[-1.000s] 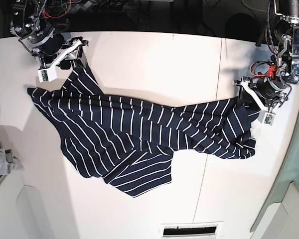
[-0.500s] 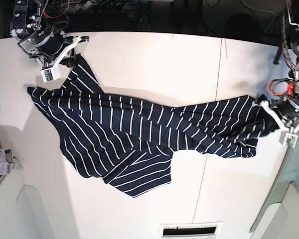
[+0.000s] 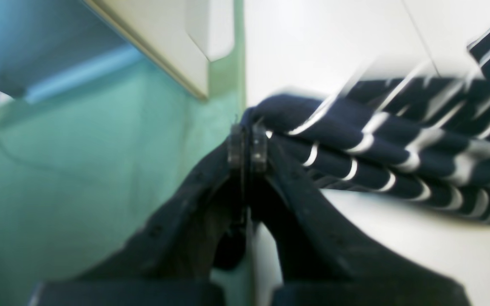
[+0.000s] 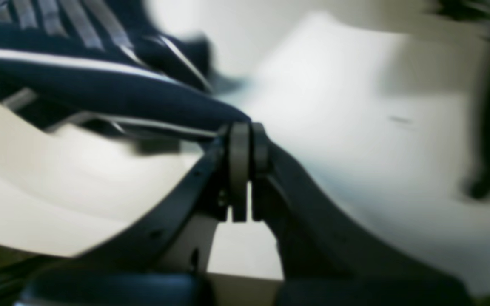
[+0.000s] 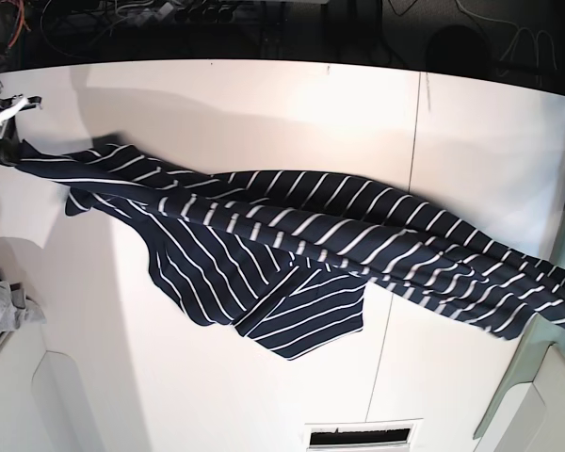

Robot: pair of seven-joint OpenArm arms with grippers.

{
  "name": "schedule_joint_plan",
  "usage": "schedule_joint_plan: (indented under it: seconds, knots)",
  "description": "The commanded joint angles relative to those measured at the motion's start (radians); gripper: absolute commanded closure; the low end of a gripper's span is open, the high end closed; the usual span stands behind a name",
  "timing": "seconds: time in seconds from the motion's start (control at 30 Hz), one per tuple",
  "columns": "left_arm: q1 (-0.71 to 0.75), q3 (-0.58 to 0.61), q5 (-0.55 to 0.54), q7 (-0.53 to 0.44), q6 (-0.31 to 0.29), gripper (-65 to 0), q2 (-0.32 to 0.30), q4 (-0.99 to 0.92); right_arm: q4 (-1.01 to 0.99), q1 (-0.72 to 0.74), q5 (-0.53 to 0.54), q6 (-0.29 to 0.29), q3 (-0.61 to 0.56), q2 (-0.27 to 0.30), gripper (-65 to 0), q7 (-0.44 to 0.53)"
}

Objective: Layout the t-shirt on the table in an organized manner, then fold the t-shirt properly
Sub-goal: 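Lower the stretched shirt flat onto the table with both grippers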

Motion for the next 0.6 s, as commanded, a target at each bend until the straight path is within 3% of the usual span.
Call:
schedule_joint_plan:
  seconds: [0.0,0.07,0.17,0.3,0.4,0.57]
  knots:
    - [-0.014,0.0,-0.003,-0.045,-0.013,0.0,-0.018,-0.028,0.012,0.005,0.029,0.007,0.009,0.019,0.0,0.017]
    - [-0.035,0.037,-0.003,-0.106,-0.059,0.0,0.005,-0.131,0.003,0.005,0.04,0.01,0.003,0.019,0.0,0.014]
    - [-0.133,0.134,0.002,-0.156,-0.076,0.0,0.054,-0.318,-0.025,0.011,0.047,0.01,-0.031,0.02,0.0,0.017]
    - [-0.282,0.24,0.02,-0.102,-0.075,-1.5,0.114,-0.525,-0.061,0.025,0.047,0.011,-0.082,0.02,0.0,0.031]
    - [-0.307,0.243,0.013,-0.05,-0.076,-1.5,0.121,-0.54,-0.055,0.026,0.052,0.011,-0.087,0.02,0.0,0.035]
    - [-0.323,0.227,-0.019,-0.055,-0.08,-1.4,0.099,-0.486,-0.055,0.108,0.066,0.048,-0.092,0.03,0.0,0.034]
